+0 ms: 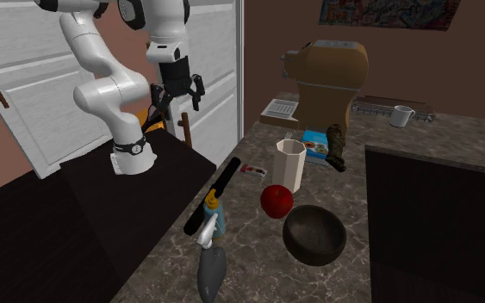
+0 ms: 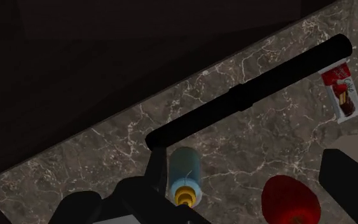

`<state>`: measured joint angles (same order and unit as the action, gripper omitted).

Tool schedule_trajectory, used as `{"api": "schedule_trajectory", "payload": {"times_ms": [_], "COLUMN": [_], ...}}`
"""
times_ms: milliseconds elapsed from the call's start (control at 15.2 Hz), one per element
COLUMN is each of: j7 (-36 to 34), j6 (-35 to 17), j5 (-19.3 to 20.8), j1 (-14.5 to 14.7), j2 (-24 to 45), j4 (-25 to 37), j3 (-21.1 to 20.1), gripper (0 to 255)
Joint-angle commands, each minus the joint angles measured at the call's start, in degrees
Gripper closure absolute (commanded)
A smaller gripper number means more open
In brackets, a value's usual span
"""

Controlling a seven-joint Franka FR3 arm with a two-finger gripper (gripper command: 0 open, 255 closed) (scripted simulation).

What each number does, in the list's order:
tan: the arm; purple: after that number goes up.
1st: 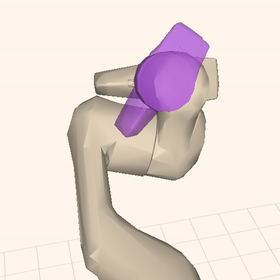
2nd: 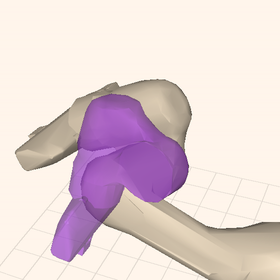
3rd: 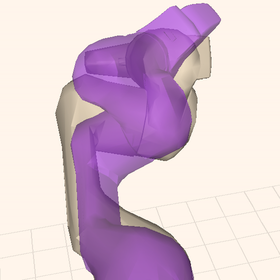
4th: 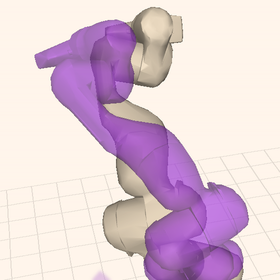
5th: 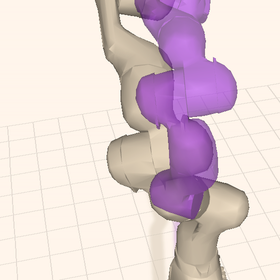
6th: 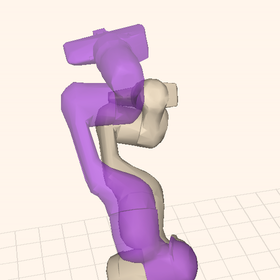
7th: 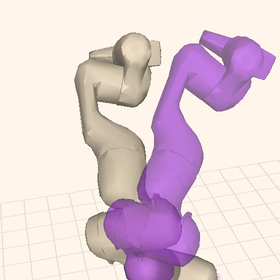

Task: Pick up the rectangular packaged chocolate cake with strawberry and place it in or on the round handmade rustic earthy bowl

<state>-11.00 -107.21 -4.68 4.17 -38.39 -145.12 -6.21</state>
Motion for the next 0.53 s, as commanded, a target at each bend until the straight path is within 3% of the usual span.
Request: {"api": "schedule_trajectory", "payload": {"times_ms": [0, 462], "j7": [-0.1, -1.6], "j6": [-3.6, -16.3], "j5": [-0.6, -2.5], "j1": [0.9, 4.3], "j2": [2.5, 12.7], "j4": [-1.0, -3.2], "j3": [-1.2, -6.5], "gripper": [0, 0]}}
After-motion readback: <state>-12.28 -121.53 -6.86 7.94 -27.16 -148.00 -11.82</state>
